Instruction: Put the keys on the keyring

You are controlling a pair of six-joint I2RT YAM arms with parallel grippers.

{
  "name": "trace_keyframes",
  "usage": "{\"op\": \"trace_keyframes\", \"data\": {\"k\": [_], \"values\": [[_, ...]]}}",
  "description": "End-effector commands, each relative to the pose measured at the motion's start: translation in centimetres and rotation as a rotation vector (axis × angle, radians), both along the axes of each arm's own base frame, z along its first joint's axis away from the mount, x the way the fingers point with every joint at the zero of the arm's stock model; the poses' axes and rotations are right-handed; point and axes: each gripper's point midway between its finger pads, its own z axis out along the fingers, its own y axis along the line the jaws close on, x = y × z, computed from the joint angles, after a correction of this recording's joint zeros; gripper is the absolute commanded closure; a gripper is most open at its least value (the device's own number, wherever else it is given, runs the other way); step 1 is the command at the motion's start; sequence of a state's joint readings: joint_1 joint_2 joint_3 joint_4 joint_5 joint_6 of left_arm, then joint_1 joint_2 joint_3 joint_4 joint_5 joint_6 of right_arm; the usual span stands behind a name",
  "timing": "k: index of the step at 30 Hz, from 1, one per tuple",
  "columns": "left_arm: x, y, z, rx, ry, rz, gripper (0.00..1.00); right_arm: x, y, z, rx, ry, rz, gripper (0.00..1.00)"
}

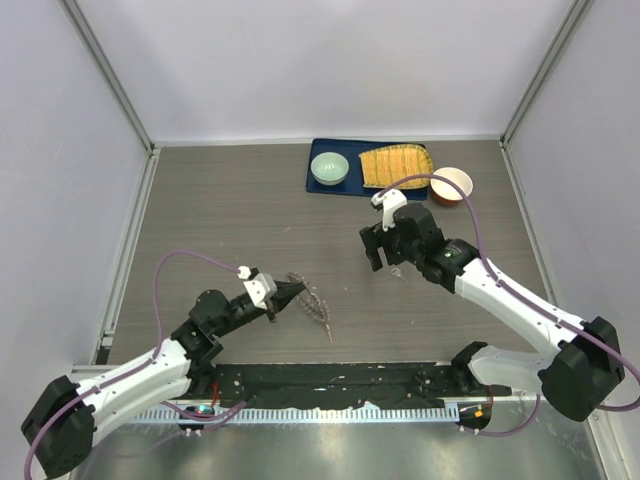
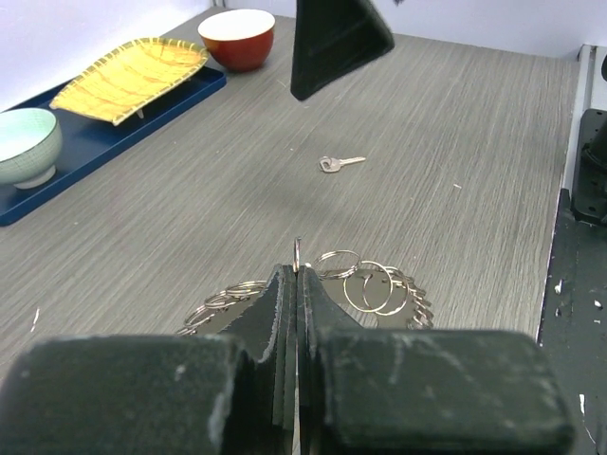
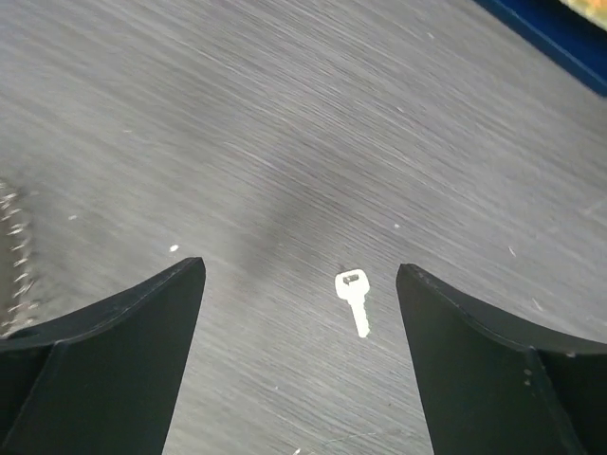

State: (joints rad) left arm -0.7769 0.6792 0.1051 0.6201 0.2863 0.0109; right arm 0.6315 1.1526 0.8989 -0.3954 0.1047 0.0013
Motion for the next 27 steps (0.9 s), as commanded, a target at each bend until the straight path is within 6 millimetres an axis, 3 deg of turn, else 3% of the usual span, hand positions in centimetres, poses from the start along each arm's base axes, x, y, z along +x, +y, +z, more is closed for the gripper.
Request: {"op": "trace_keyframes", "data": {"k": [1,6,10,13,20,27], "values": [[0.6,0.4,2.8,-0.073,-0.076,0.039,1.0,2.3,-2.1,-2.0,-0.001,-0.037,-0.149,0.17],[1.0,0.5,2.6,-0.043,-0.048,0.06,1.0,3.4,-2.8,-5.6,-0.023,0.031,-0.172,0.31],[1.1,0.6,2.5,-0.04,-0.046,0.067,1.0,3.4,-3.5,-8.3,-0.085,0.082,-0.156,0.5],[1.3,0.6,2.3,-0.028,-0.034,0.077,1.0,3.0,-4.1,-9.5,-0.106,0.114,-0.133,0.53],[1.6,0.3,1.7,0.0,-0.014,0.076,1.0,1.8,-4.8,-11.0,-0.104,0.176,-0.087,0.58],[1.9,0.4,1.4,0.013,-0.009,0.091,1.0,1.3,-4.4,-10.0,-0.033,0.178,-0.034,0.6]]}}
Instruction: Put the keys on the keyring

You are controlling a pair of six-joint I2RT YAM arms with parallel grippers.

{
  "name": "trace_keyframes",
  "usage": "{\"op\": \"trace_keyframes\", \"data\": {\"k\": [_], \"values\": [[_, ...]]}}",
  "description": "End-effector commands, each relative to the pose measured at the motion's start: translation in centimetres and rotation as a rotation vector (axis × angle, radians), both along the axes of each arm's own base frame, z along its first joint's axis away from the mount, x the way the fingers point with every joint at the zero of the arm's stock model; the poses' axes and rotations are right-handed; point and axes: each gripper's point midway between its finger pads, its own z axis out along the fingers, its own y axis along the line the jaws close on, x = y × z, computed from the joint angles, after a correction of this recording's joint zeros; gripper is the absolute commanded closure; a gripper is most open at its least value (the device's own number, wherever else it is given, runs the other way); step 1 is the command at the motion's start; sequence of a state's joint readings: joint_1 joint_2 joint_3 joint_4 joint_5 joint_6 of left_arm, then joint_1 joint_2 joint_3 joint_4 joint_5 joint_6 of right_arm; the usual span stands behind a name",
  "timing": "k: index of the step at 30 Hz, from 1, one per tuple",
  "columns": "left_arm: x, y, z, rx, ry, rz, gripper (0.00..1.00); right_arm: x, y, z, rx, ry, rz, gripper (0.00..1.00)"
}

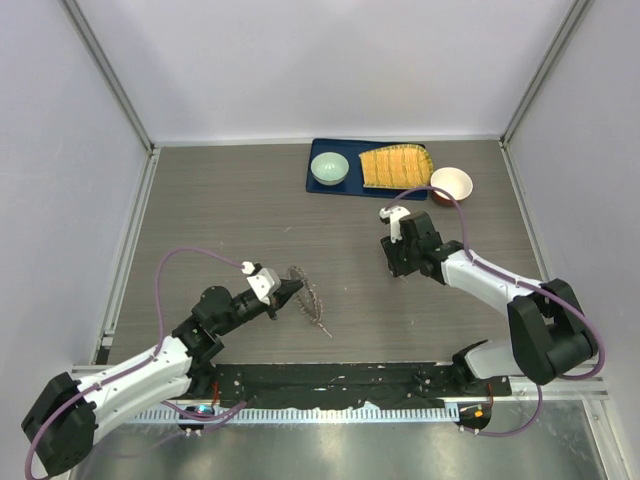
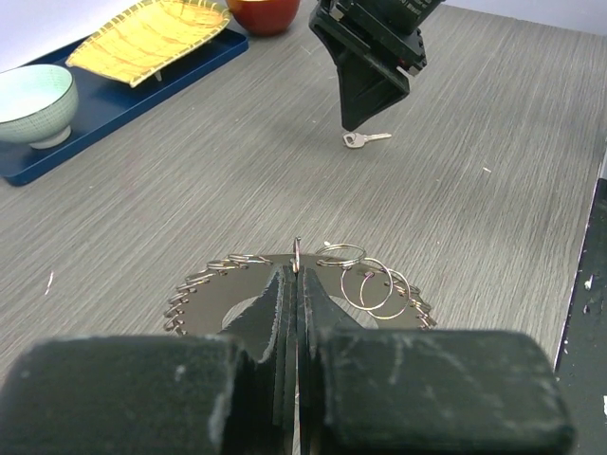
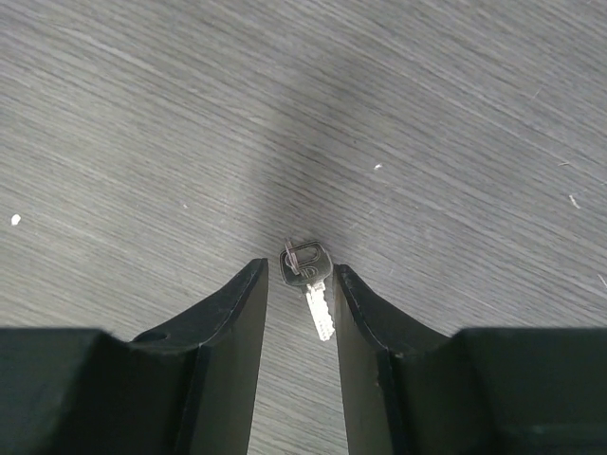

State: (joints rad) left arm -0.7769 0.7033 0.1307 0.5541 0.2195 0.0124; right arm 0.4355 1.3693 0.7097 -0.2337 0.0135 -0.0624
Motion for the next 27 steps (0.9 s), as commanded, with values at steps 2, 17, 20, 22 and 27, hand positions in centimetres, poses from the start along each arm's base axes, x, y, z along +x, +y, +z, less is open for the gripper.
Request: {"op": "trace_keyframes", "data": {"k": [2,17,20,22,27], "values": [[0.7,0.0,2.7,-0.04,-0.059,0.023,1.0,0.5,1.3,2.4,0.126,-0.077,0.024,0.6],[0.4,0.2,3.5,-0.069,-0.067,0.027,1.0,1.5,-0.7,4.9,0.465,-0.247,-0.496,0.5],[0.4,0.4,3.5,-0.072,-0.072,0.03,1.0,0.9,-2.0,3.1,0.473,-0.262,-0.588,0.48],[0.4,0.3,3.5,-0.07,-0.068,0.03,1.0,0.7,-2.5,2.5,0.483,-0.276,-0.615,0.46],[0.4,0.2,3.5,-0.064,-0.069,0.022,1.0,0.3,-2.4,1.6,0.519,-0.262,-0.63,0.36]]}}
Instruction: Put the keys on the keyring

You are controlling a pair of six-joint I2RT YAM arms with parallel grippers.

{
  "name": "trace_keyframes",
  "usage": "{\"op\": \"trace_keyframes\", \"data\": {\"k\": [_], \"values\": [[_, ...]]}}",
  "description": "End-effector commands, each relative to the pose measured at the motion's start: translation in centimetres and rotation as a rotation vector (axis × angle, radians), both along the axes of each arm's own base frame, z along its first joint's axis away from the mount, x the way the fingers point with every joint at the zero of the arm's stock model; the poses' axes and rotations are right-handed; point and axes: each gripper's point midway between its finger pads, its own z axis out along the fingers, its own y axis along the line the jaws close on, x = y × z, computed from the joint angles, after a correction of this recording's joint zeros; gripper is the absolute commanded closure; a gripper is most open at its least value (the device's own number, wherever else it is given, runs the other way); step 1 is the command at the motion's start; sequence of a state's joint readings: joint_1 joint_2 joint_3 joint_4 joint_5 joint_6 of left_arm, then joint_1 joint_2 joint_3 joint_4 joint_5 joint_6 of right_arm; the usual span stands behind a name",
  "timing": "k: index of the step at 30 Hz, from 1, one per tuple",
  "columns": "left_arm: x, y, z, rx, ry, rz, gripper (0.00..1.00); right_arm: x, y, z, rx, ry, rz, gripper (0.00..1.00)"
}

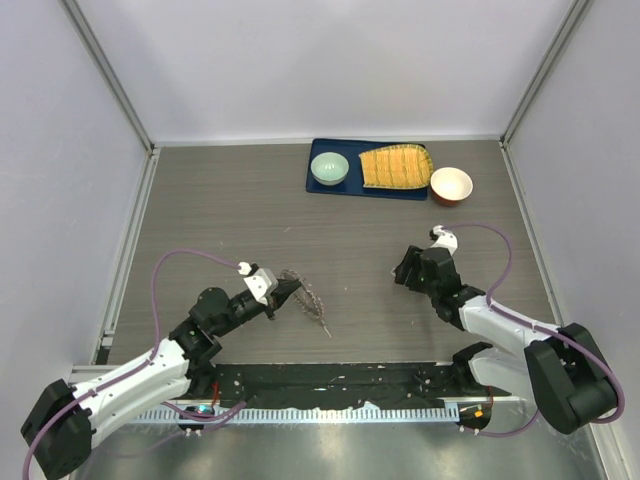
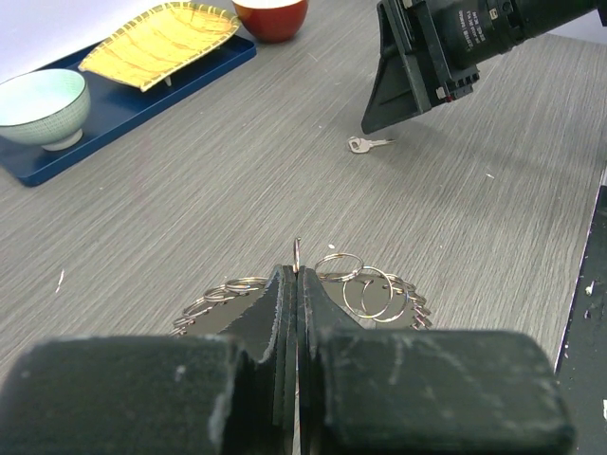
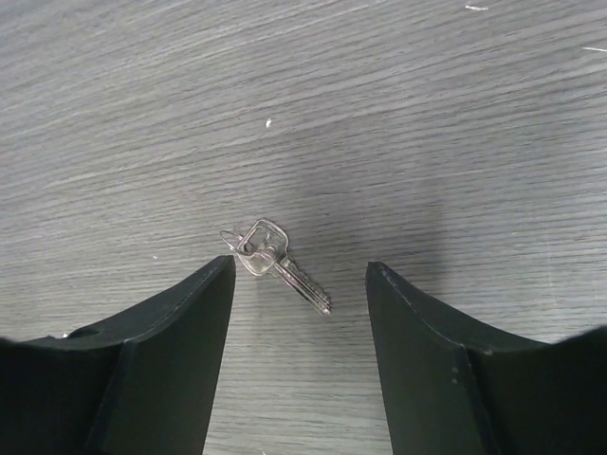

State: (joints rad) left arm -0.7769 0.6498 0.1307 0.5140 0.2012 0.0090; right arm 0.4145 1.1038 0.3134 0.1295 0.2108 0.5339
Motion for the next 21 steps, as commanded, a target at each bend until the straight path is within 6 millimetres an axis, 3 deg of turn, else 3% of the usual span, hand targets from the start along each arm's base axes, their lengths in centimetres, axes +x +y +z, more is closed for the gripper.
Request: {"op": "trace_keyframes", "data": {"k": [1,10,21], "values": [[0.4,-0.2,3.0,-0.053,-0.063,0.006,1.0,2.2,0.4,2.6,0.096,-0.124,-0.071,0.35],[0.5,-0.3,2.8,-0.045,-0.057,0.001,1.0,1.3,1.8,1.2,0.152,-0.072,-0.009,0.33],[0.3,-0.4,2.8,-0.044,-0.054,-0.008,1.0,0.8,1.9,0.1,0.146,-0.024,-0.001,0.34]]}}
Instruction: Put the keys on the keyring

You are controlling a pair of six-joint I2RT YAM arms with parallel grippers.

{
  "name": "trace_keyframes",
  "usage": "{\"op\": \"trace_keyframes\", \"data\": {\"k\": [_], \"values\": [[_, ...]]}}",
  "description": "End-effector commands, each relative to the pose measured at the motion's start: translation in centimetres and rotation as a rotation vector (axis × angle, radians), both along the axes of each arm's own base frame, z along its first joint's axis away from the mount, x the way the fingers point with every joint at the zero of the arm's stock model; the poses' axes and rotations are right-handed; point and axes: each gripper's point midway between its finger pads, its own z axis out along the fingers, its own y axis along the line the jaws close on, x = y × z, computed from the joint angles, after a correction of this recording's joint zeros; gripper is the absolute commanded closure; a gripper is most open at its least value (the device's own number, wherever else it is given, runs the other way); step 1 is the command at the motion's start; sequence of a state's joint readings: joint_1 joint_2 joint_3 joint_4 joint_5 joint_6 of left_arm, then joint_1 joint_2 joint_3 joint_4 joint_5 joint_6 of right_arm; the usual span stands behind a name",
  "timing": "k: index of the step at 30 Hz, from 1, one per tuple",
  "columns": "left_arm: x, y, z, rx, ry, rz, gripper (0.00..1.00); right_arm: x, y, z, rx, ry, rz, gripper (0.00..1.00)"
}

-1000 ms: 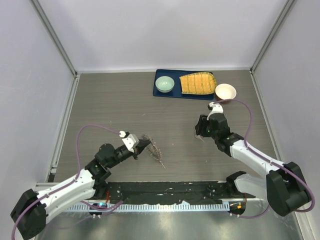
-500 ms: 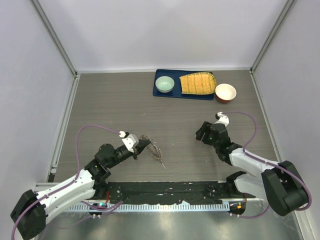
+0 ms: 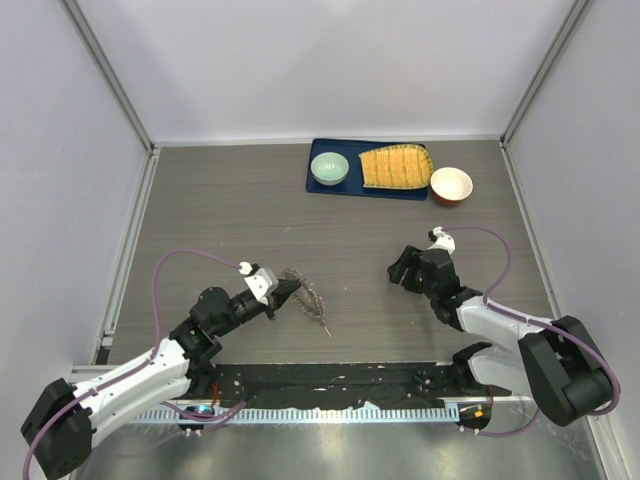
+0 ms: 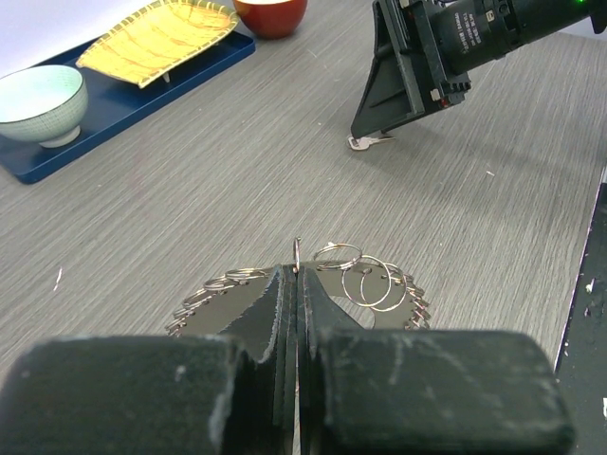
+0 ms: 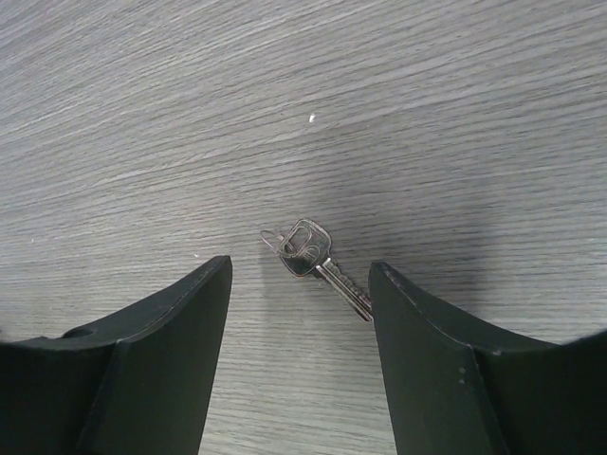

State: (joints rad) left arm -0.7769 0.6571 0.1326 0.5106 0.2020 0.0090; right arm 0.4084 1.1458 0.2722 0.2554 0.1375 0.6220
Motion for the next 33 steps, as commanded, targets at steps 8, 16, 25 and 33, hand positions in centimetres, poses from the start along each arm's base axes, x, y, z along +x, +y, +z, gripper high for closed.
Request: {"op": "trace_keyframes", "data": {"k": [8,16,25,33], "values": [[0.2,-0.4,3.0,-0.049,-0.059,-0.012,1.0,1.3,0.0,1.0,-0.066,-0.013,0.033,0.44],[0.2,-0.4,2.9,-0.046,-0.058,-0.012,1.0,2.2,1.4,1.8,-0.109,-0.031,0.156,0.59],[0.3,-0.5,2.8,-0.042,-0.054,-0.013,1.0,2.1,1.8,1.2,-0.12,-0.022,0.2,0.67],[0.2,-0.5,2.9,-0.043,-0.055,-0.015,1.0,2.1,1.6,0.6,-0.148,-0.015,0.211,0.7]]}}
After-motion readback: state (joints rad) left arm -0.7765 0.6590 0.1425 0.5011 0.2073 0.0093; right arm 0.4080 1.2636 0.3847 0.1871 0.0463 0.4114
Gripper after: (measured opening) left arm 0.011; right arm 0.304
